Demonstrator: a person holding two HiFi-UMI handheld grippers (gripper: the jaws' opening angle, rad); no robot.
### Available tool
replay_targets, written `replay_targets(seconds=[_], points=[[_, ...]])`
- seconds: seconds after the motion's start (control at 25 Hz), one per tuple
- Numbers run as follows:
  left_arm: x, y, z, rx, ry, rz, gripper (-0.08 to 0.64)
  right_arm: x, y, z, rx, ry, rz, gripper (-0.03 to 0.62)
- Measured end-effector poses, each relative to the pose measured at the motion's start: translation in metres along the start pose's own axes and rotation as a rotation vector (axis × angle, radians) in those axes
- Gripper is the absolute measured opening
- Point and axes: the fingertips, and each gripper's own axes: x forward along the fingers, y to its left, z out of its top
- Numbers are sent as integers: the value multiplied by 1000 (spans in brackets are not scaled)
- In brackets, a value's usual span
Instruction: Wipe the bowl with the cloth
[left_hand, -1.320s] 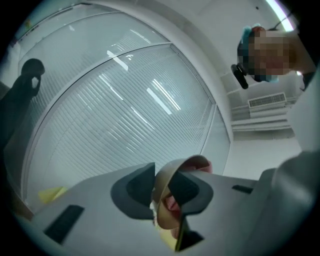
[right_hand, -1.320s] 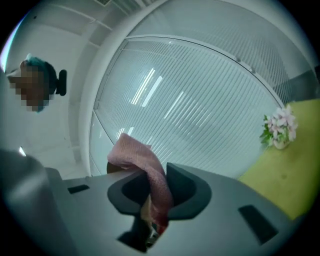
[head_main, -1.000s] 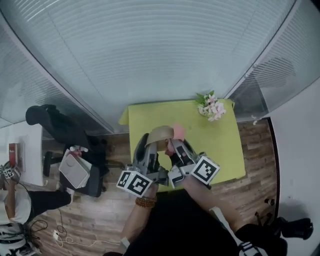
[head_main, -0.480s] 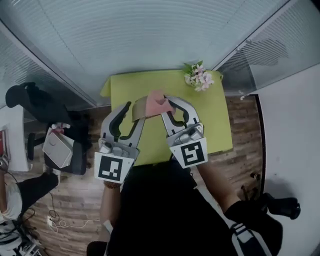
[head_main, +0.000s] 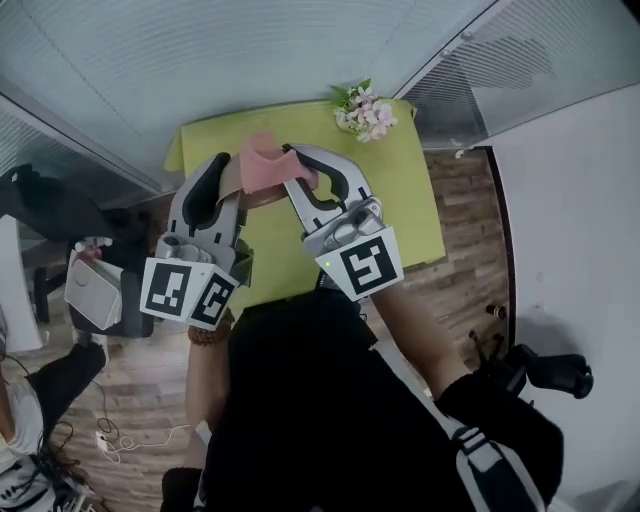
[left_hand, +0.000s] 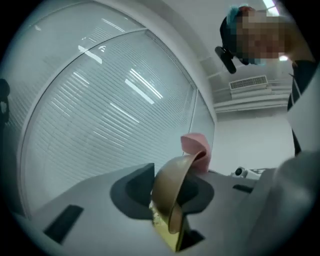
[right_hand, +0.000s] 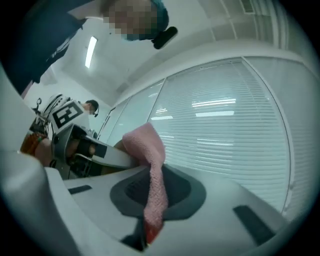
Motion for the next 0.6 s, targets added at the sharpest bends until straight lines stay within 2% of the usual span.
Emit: replay_targets(seconds=[0.16, 0.28, 0.36, 0.48, 0.56, 0.6], points=[[-2, 0, 11, -100, -98, -9, 97, -1, -4, 2, 185, -42, 33, 34], [-6, 9, 7, -241, -153, 16, 98, 1, -5, -10, 409, -44, 55, 43], [-9, 18, 2, -302, -191, 59, 103, 5, -5, -21, 573, -35, 58, 46], [-13, 27, -7, -349, -219, 115, 106, 10, -4, -40, 844, -5, 55, 57], [-13, 30, -13, -331, -217, 131, 107, 11, -3, -53, 1016, 27, 41, 63], [-12, 30, -16, -307, -205, 128, 107, 10, -2, -60, 1068, 51, 29, 64]])
